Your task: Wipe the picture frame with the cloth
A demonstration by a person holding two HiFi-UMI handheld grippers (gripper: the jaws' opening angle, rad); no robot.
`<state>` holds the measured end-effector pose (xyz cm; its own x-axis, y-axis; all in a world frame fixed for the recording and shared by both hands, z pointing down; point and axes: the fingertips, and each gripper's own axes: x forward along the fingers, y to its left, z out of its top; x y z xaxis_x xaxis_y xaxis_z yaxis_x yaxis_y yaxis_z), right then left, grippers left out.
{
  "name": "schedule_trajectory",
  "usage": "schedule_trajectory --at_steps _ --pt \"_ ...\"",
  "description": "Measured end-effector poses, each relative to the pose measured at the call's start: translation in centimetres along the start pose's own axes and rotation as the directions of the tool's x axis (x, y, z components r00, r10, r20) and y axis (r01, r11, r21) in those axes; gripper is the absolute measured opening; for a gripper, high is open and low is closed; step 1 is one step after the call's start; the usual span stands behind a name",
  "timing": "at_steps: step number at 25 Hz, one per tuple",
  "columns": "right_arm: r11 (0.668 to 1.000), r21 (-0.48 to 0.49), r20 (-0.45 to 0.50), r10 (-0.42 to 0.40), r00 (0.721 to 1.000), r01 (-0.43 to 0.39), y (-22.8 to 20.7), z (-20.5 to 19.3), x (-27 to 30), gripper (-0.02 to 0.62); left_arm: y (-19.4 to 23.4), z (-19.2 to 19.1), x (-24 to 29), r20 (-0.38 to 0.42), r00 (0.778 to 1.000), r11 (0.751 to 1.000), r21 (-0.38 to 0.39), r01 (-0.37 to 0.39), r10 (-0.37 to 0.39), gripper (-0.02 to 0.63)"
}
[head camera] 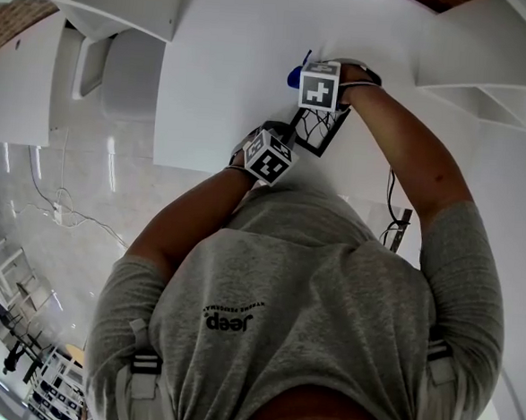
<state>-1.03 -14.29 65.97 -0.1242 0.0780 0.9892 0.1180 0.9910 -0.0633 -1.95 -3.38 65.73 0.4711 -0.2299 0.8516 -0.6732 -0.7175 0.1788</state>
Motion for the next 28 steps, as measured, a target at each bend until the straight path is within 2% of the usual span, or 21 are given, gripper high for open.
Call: schedule_trajectory --at_steps 4,9,11,15,19,22,25,28 --pt "0.998 0.062 0.064 -0.033 0.997 0.029 0.3 -0.6 -1.1 0.055 0.0 0.0 0.1 -0.006 1.000 1.000 -0.011 0.003 -0.003 0.014" --pt "0.980 0.199 0.153 -0.031 0.988 0.000 2.4 -2.9 -3.2 0.055 0.1 0.1 0.1 -0.006 1.000 1.000 -0.012 0.002 -0.002 0.014" --pt "0.970 0.242 0.151 -0.030 0.988 -0.007 3.3 -4.3 -3.3 0.055 0.2 0.1 0.1 -0.005 1.000 1.000 -0.016 0.003 -0.003 0.014" --pt "0.958 0.287 0.089 -0.027 0.996 0.001 4.6 -6.7 -2.0 0.056 0.2 0.0 0.0 -0.006 1.000 0.999 -0.046 0.018 -0.018 0.014" --pt "0.963 0.269 0.097 -0.032 0.995 0.004 4.0 -6.4 -0.5 0.058 0.2 0.0 0.1 0.000 1.000 0.997 -0.071 0.029 -0.029 0.014" --pt "0.967 0.252 0.122 -0.051 0.991 0.019 2.5 -5.5 -0.5 0.060 0.0 0.0 0.1 0.008 0.999 0.997 -0.054 0.050 -0.050 0.014" --pt "0.978 0.201 0.114 -0.071 0.991 0.047 1.4 -4.9 -0.3 0.061 -0.9 -0.1 0.0 -0.005 0.995 0.995 -0.005 0.100 -0.100 0.055" --pt "0.980 0.169 0.089 -0.120 0.989 0.103 0.1 -5.0 0.3 0.060 -1.6 -0.1 -0.1 -0.049 0.991 0.987 0.094 0.128 -0.124 0.103"
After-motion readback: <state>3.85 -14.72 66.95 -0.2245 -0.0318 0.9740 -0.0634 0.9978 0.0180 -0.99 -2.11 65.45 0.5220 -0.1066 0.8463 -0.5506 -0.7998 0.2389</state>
